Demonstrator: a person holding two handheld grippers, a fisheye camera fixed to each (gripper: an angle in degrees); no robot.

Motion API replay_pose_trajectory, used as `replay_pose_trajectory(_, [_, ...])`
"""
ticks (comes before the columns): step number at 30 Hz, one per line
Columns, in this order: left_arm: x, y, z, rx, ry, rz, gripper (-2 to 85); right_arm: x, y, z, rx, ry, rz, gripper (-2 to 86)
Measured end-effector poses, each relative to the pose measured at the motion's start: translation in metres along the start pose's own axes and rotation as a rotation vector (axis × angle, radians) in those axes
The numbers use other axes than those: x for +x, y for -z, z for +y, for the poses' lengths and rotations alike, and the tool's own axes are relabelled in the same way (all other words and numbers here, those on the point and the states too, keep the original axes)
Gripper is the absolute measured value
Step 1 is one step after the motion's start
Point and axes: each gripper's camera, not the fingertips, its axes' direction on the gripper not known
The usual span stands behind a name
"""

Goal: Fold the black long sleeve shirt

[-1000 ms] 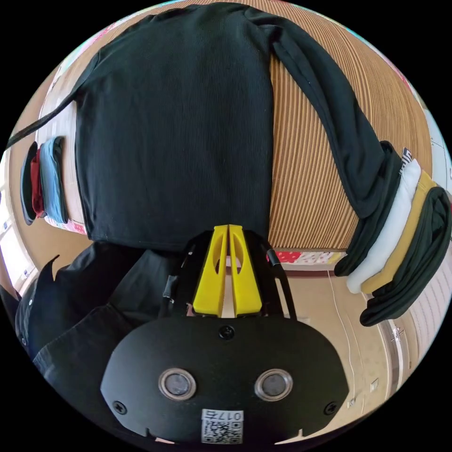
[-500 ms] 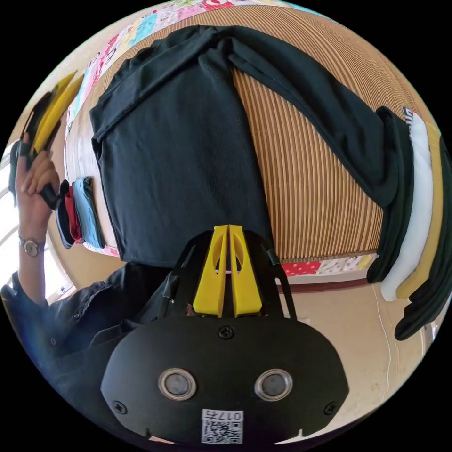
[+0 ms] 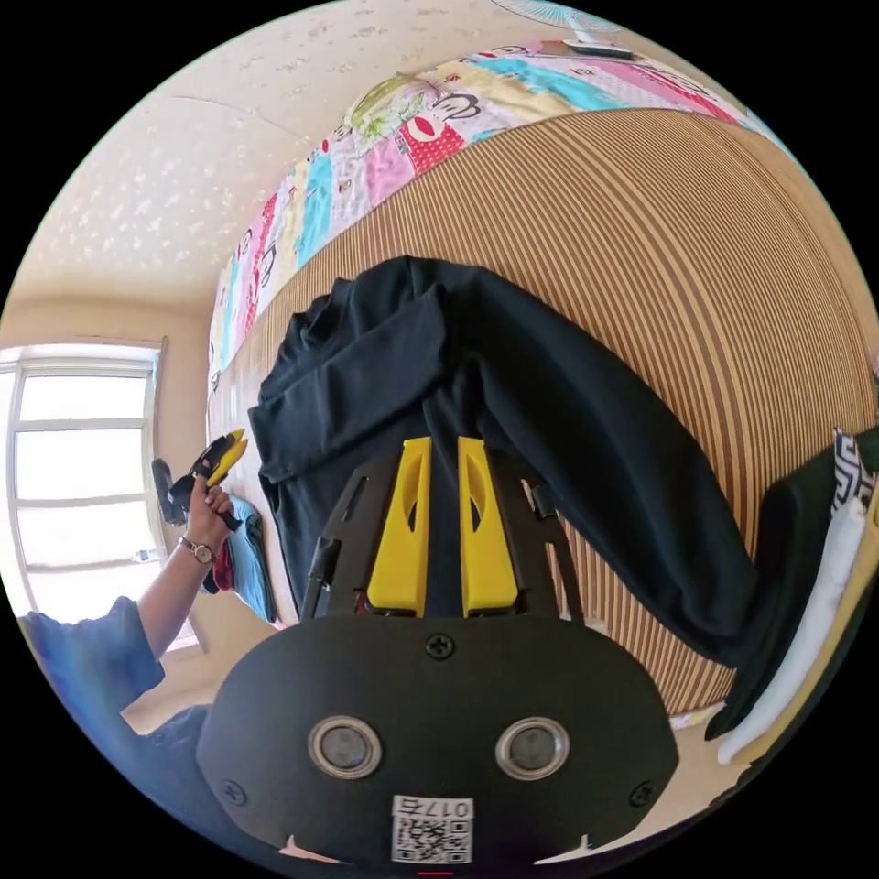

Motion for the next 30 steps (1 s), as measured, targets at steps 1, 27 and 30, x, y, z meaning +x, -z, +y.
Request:
replay_pose_trajectory(1, [-0.001,-0.007,-0.005,-0.021,0.001,-0.013,7.3,0.001,-0.003,-0.011,0.023,0.007,-0.012,4.5])
replay_pose_trajectory(27, [-0.041,0.048,0.013,0.049,0.183,0.21,5.2,0.239,0.008,0.269,0.662,-1.337,-0.454,5.3])
replay_pose_trajectory(30, [-0.04,0.055,0.018,0.05,0.208,0.242,5.2,0.22,0.021,0.245,0.702,-1.274,-0.428,3.9])
